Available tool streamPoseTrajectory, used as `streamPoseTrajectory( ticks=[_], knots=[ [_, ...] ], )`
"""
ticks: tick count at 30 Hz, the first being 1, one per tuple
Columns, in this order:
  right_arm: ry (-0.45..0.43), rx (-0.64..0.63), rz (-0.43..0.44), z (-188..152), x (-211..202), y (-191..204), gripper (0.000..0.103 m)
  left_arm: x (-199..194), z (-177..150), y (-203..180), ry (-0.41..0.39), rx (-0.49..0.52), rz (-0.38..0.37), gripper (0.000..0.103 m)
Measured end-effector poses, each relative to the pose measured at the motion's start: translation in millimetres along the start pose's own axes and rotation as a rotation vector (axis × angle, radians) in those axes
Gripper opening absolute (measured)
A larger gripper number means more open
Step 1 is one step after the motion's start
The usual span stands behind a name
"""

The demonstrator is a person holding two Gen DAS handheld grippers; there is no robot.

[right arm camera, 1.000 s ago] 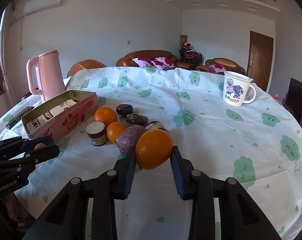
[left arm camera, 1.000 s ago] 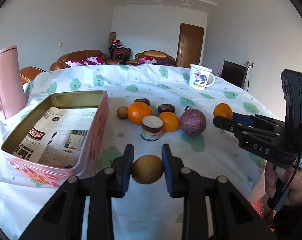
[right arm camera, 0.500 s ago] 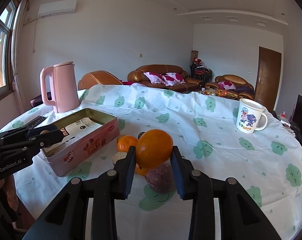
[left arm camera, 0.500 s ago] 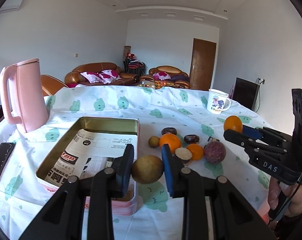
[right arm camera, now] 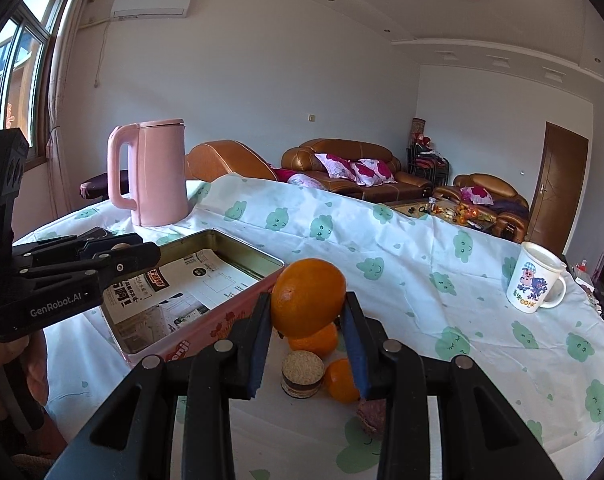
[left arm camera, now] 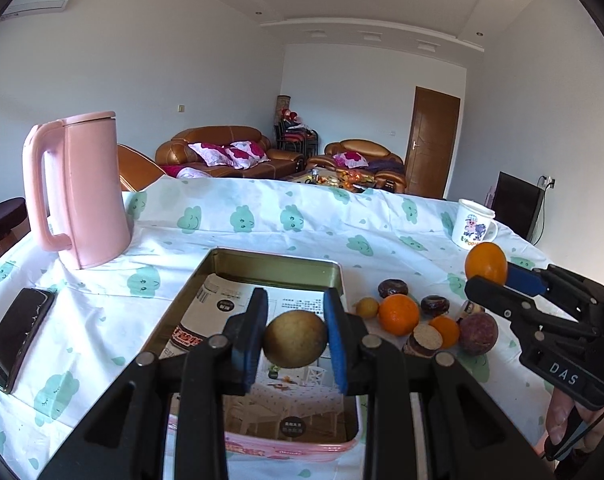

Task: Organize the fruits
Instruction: 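Carry both fruits over the pink tin box and open both tools to drop them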

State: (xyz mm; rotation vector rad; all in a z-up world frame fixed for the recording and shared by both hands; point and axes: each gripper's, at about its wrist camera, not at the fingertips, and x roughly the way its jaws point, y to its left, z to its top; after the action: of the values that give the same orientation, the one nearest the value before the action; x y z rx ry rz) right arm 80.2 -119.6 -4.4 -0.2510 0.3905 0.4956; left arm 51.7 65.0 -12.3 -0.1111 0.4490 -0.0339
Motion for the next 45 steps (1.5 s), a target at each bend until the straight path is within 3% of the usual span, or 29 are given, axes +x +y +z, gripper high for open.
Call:
streamPoseTrajectory(
  ticks=[15, 28, 41, 43, 45],
  knots=[
    [0.057, -0.061, 0.087, 21.4, 50.2, 43.7, 0.036, 23.4, 9.9, 37.8, 0.043, -0.033, 0.04, 0.03],
    [0.199, -0.044, 0.19, 7.7, 93.9, 69.0, 0.036, 36.2, 7.6, 52.5, 0.107, -0.039, 0.071, 0.03],
    [0.237, -0.117, 0.217, 5.8, 99.9, 89.0, 0.037, 46.2, -0.2, 56.1, 0.156, -0.033, 0.091, 0.03],
    [0.238, -0.116, 0.219, 5.6, 99.5, 89.1, 0.038, 43.7, 0.7, 54.8, 0.144, -0.029, 0.106, 0.038],
    [0.224, -0.114, 0.218, 5.5, 97.0, 89.3, 0.049, 38.8, 1.6, 53.5, 0.125, -0.033, 0.127, 0.07]
  ],
)
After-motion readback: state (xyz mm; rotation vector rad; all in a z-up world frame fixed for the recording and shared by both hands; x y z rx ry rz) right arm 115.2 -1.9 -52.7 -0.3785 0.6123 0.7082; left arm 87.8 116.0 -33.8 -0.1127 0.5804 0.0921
